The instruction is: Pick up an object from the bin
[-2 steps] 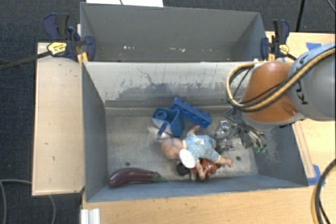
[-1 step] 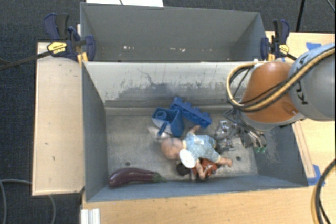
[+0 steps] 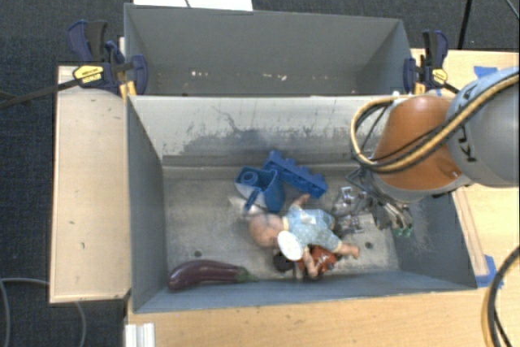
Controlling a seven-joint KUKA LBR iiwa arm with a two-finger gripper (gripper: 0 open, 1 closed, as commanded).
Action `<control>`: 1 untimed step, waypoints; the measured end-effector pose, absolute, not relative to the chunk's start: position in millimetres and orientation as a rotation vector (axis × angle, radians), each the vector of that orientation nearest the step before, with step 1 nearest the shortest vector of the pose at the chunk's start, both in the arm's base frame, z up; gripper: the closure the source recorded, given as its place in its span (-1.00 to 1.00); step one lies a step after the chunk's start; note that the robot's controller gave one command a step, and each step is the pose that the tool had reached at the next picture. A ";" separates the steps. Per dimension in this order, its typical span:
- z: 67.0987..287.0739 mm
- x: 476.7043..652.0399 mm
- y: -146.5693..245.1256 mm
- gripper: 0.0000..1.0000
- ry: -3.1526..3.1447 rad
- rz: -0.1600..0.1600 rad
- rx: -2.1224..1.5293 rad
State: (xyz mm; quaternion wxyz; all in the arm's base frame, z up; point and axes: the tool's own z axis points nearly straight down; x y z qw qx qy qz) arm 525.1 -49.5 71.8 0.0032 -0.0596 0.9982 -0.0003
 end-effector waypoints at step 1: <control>71.8 560.6 -10.1 1.00 3.141 -0.006 -0.097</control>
Offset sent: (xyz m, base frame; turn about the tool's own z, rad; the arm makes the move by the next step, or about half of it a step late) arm 0.0601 0.0535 -0.0018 0.0014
